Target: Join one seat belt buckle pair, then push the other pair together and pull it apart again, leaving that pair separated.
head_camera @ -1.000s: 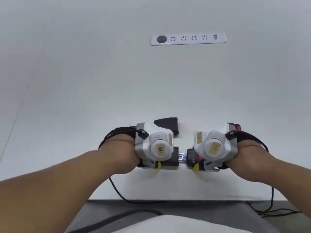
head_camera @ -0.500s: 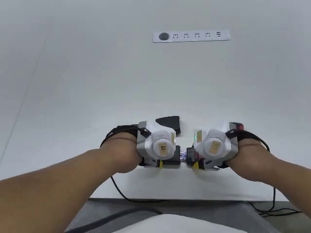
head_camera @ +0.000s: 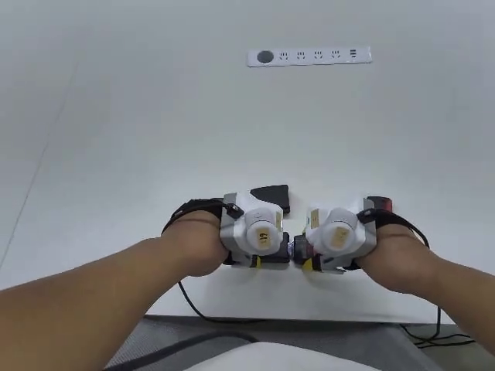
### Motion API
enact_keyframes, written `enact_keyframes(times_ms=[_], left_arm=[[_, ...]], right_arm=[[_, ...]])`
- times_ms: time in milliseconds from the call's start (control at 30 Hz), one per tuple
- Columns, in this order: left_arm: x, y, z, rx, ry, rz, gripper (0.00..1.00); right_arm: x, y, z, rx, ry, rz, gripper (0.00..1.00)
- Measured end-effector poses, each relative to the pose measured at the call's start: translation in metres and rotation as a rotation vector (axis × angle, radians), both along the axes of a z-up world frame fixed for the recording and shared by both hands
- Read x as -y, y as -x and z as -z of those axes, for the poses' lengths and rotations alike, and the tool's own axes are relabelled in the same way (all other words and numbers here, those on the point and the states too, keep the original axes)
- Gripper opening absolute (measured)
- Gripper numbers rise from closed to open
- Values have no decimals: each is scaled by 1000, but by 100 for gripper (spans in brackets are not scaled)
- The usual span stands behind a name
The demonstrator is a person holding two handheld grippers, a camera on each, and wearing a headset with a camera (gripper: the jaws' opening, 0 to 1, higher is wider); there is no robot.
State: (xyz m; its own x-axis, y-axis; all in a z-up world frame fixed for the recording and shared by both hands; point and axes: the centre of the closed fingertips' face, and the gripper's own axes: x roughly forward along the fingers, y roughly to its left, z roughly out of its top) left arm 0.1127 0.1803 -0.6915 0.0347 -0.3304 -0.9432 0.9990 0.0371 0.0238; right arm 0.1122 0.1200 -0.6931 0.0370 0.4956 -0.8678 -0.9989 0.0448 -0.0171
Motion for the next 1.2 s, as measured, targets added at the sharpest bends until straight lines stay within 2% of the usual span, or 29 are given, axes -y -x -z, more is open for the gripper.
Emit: enact_keyframes(times_ms=[233,867,900,933,1200], left_arm=[[0,1,-3,4,5,-2,31],[-1,-2,1,9,13,-7,30],[-3,-2,1,1,8,-23,30],[-2,-2,4,0,18,-19,30],[0,-3,3,6,27,-21,31]], right_arm=[[0,0,-1,4,-2,2,31],[-1,-2,-1,9,4,-3,30],[3,5,1,-17,36,-9,30],[-6,2,0,10,0,-25,30],[-3,-1,5,4,13,-15,30]])
